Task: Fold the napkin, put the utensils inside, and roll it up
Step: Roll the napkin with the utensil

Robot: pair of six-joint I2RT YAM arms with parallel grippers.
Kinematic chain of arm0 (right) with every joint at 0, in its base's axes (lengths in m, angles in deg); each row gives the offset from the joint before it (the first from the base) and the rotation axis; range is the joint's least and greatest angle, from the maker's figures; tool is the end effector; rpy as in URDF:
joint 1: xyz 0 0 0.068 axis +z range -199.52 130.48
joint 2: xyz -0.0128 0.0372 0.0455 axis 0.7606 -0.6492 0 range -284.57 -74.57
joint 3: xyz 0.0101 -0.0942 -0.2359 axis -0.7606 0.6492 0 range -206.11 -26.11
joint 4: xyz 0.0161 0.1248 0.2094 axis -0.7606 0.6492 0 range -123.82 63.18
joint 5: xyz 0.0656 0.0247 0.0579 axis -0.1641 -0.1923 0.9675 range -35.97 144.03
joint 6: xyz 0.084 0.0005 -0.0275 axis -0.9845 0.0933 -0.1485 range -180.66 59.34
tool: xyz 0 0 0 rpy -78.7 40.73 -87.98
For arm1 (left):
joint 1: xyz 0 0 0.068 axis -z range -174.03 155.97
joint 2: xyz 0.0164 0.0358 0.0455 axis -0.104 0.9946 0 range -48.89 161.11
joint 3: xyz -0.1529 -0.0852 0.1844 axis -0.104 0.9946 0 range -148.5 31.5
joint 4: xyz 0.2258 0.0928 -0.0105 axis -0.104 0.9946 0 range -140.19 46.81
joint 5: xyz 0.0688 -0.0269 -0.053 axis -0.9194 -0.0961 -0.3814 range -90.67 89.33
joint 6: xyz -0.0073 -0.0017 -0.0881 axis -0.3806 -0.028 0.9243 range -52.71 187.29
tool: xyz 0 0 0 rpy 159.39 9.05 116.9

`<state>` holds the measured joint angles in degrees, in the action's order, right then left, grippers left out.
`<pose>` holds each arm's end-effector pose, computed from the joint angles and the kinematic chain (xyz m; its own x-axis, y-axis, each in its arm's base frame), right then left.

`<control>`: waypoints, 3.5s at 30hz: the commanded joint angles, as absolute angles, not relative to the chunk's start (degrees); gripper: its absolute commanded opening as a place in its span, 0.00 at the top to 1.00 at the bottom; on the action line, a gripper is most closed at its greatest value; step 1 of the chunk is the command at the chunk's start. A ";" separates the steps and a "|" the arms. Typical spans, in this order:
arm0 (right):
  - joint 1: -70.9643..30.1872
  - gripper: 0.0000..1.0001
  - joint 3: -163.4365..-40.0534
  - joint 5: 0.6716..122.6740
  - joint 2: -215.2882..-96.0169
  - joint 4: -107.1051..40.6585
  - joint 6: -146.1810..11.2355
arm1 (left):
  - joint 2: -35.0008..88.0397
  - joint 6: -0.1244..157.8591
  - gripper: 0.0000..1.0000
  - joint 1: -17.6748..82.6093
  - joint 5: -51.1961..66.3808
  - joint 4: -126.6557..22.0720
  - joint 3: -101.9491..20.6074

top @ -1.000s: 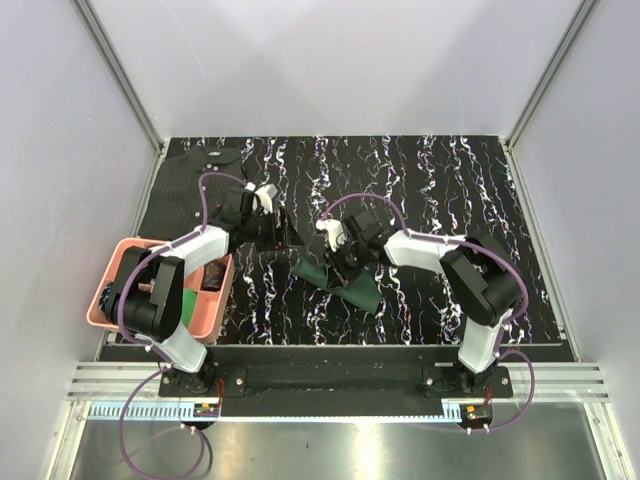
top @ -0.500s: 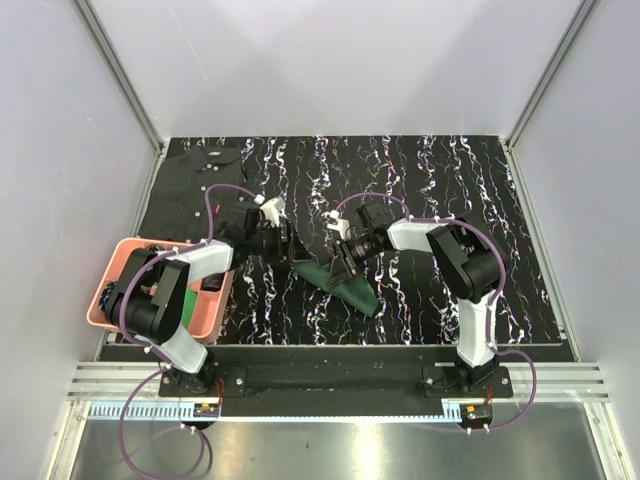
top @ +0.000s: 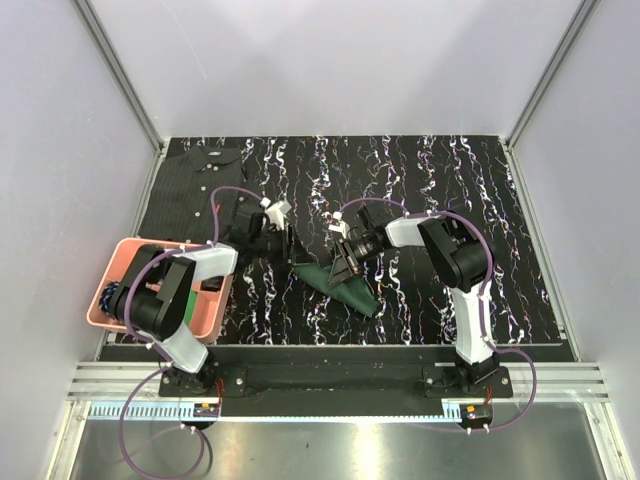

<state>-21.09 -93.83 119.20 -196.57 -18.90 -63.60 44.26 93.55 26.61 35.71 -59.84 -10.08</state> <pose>0.2903 0.2382 0.0721 -0.8459 -0.4332 -0.3112 -0.4405 0.2385 0.8655 0.2863 -0.1577 0.1259 -0.8690 -0.0534 -0.4919 0.3483 0.6402 -0.6847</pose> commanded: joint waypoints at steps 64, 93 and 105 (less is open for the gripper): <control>-7.41 0.56 -87.72 87.58 -181.53 -17.21 -59.25 | 41.38 92.07 0.29 22.32 32.11 -45.35 -17.46; -20.07 0.54 -95.89 116.17 -198.05 -16.86 -63.29 | 42.43 92.34 0.67 24.78 36.59 -55.11 -11.30; -20.42 0.25 -97.48 101.16 -186.65 -14.04 -66.11 | 48.23 93.48 1.00 24.60 34.93 -46.68 -16.66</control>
